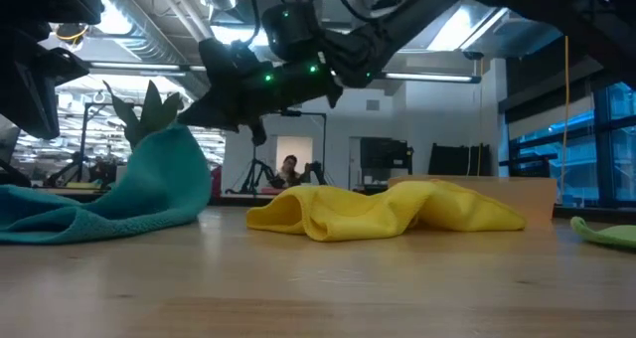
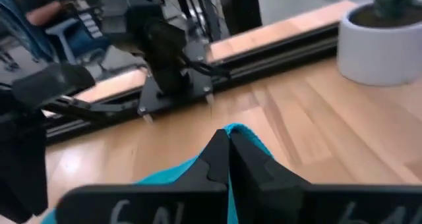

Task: Roll microfiber towels into tight, uniform cylinder then place into a basket
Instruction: Roll the blue microfiber towel

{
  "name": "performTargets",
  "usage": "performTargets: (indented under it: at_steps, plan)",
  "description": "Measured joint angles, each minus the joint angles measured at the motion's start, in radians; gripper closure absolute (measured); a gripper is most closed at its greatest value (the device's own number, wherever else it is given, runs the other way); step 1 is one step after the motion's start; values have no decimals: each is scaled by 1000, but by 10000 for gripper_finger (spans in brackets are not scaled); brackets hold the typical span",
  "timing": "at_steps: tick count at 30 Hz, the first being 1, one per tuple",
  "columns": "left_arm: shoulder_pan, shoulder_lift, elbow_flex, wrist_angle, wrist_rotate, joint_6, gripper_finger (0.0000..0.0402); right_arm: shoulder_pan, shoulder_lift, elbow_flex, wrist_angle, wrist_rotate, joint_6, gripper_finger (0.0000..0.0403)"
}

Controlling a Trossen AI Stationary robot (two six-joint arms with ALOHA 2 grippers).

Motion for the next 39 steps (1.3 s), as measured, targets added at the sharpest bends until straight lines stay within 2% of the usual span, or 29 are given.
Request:
performTargets:
  at_steps: [11,22,39]
  plan:
    - [0,0,0,-3,0,0,355,0,48,-1,56,-11,-11,395]
    - [1,0,0,-7,0,-1,355,0,47,-1,73,-10,-110,363]
    - [1,0,0,-6,0,-7,355,0,41,-1,78,-10,-114,244]
